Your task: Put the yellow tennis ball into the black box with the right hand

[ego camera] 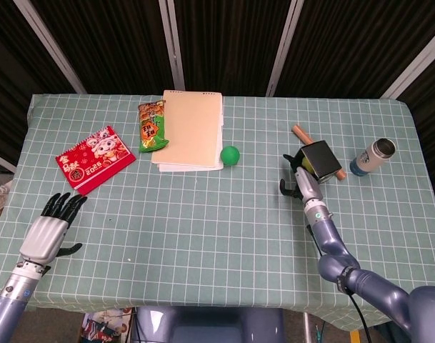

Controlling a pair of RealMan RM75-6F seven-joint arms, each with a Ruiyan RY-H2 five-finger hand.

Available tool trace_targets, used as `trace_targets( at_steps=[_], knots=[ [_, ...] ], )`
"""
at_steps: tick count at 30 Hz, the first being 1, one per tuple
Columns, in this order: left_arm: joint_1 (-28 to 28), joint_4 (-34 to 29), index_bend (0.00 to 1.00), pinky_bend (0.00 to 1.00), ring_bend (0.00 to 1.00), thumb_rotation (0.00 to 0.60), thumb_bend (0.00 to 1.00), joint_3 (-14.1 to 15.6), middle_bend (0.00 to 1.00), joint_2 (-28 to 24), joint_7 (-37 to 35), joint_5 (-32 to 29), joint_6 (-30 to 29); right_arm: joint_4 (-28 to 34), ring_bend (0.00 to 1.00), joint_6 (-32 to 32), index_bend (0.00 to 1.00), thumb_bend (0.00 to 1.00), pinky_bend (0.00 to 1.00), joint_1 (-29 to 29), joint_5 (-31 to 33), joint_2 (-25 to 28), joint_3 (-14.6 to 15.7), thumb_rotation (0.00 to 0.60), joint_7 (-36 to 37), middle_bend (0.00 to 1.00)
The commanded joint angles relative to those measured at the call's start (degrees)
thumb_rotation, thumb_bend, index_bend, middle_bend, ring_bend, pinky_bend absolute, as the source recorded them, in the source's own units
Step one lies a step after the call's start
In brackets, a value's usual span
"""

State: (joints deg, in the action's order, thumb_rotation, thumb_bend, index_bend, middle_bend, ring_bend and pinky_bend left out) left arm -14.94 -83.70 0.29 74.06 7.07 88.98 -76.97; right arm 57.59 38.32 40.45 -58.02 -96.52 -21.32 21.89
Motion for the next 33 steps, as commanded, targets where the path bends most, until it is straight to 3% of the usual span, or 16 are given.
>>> trace_targets(
  at_steps=[1, 9, 17, 29, 33],
  knots=[
    [0.03, -0.02, 0.0, 0.0, 0.0, 0.6, 0.09, 0.02, 0.07, 0.02, 0.08, 0.05, -0.05, -1.31, 0.0, -0.83, 0.05, 0.65, 0.0, 0.48, 0.24, 0.05, 0.06, 0.6, -0.37, 0.07],
    [-0.08, -0.05, 0.0, 0.0, 0.0, 0.6, 0.09, 0.02, 0.07, 0.17, 0.32, -0.05, 0.26, -4.27, 0.0, 2.2, 0.05, 0.65, 0.0, 0.39, -1.09, -1.4, 0.92, 0.6, -2.55, 0.06],
    [-0.19, -0.42, 0.0, 0.0, 0.0, 0.6, 0.09, 0.2, 0.07, 0.14, 0.44, 0.38, 0.3, 1.33, 0.0, 5.02, 0.05, 0.65, 0.0, -1.45, -4.03, 0.85, 1.92, 0.6, -1.78, 0.06],
    [0.07, -1.45, 0.0, 0.0, 0.0, 0.6, 0.09, 0.7, 0.07, -0.53, 0.04, 2.13, -1.07, 18.67, 0.0, 9.76, 0.03, 0.64, 0.0, -6.93, -8.06, 8.32, 5.59, 0.6, -1.99, 0.06],
    [0.32, -1.96, 0.0, 0.0, 0.0, 0.6, 0.09, 0.9, 0.07, -1.09, -0.32, 2.85, -1.88, 25.72, 0.0, 13.92, 0.01, 0.65, 0.0, -9.97, -12.36, 12.43, 8.38, 0.6, -3.33, 0.05]
  ],
)
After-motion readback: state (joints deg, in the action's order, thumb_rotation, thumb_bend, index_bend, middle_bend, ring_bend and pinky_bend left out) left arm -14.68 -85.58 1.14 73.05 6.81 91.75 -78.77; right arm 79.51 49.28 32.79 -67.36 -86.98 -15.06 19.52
